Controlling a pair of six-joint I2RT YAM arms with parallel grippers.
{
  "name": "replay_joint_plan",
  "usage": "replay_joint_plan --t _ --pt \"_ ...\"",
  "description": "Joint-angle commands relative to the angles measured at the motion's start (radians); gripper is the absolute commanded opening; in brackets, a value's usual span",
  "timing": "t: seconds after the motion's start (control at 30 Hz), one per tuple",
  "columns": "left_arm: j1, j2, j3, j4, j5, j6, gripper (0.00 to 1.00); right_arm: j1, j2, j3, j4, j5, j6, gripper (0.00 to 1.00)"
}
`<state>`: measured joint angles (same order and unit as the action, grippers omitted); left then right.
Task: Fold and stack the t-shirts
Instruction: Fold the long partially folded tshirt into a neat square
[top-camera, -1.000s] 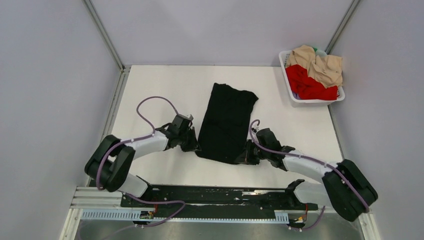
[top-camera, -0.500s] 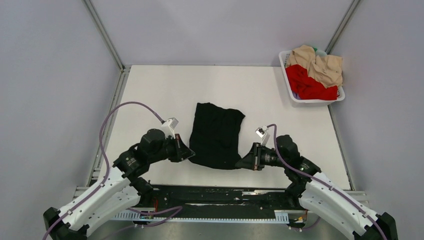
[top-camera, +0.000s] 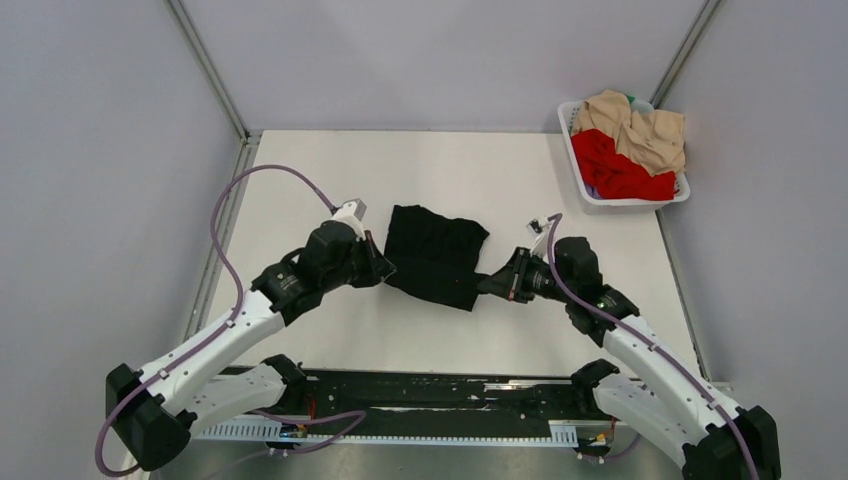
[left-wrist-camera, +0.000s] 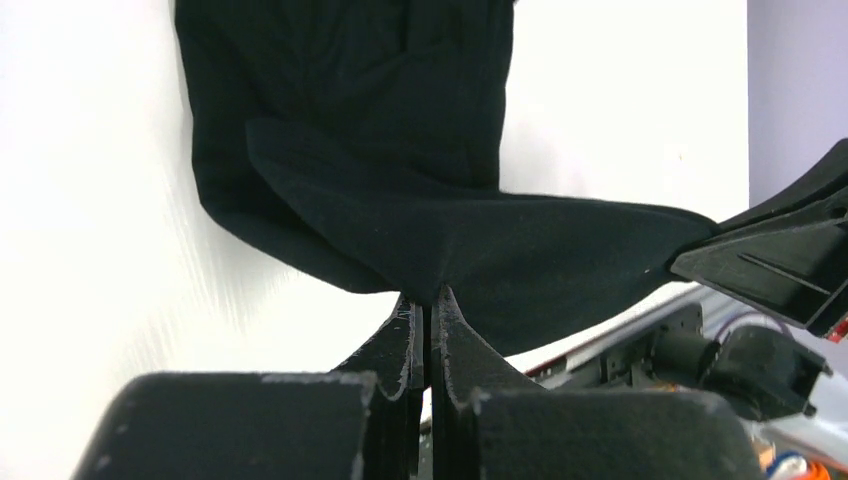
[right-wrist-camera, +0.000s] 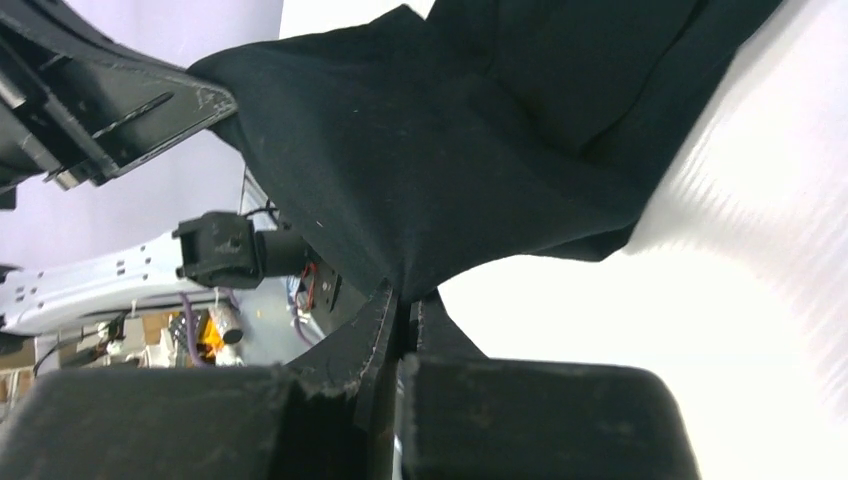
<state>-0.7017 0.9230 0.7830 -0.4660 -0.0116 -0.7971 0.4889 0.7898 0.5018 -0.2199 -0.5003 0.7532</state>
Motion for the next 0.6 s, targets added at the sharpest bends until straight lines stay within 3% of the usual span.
replay_joint_plan --t 0.0,0.57 --pt "0.033 0.062 0.091 0.064 -0.132 0.044 0.00 -0.065 0.085 0.093 0.058 -0.009 -0.066 0.00" --pt "0.242 0.415 0.251 0.210 -0.041 0.078 0.00 -0.235 0.435 0.257 0.211 -0.099 -0.092 0.00"
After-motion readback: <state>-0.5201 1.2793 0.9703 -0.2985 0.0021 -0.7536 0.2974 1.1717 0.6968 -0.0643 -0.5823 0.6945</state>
